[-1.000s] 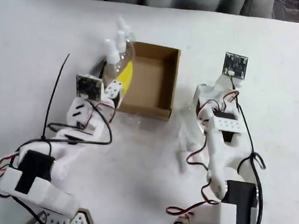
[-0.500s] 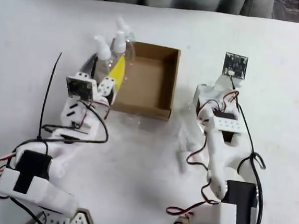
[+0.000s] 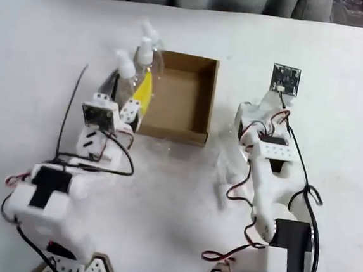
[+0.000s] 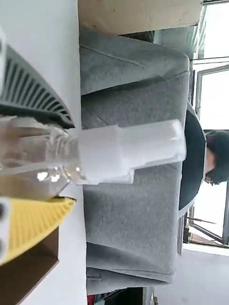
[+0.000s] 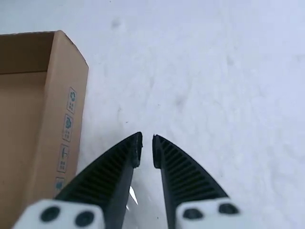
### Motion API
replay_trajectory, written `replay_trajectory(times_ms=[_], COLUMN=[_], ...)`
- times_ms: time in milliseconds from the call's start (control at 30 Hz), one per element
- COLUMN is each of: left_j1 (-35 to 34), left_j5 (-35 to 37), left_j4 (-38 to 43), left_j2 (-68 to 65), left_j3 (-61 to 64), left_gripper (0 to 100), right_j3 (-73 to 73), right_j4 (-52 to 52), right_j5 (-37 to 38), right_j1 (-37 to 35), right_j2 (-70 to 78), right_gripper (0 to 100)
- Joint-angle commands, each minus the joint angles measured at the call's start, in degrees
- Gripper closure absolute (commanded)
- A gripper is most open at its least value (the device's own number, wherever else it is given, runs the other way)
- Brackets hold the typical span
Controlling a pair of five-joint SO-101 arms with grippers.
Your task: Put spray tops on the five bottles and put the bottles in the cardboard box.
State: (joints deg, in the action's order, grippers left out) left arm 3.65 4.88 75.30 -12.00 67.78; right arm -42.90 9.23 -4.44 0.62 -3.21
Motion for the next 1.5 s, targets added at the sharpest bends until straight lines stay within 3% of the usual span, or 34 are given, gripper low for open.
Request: replay_trajectory(times_ms=[0, 633, 833, 1467], left_j1=[0.13, 0.31, 0.40, -0.13], left_j5=[-0.62, -0.62, -1.85, -2.11], left_j4=[12.22, 11.16, 9.67, 9.23], left_j2=[-9.36, -12.18, -12.18, -12.26], left_j3=[-4.13, -4.84, -4.22, -3.60], left_gripper=[98, 97, 84, 79], right_j3=[3.16, 3.16, 3.16, 3.16], right_j4=[0.13, 0.13, 0.13, 0.22], right_j5=[0.00, 1.58, 1.67, 1.93], right_j1=[-1.10, -1.71, -1.71, -1.80], right_j2=[-0.31, -0.22, -0.22, -0.22], right_gripper=[98.2, 98.2, 98.2, 98.2])
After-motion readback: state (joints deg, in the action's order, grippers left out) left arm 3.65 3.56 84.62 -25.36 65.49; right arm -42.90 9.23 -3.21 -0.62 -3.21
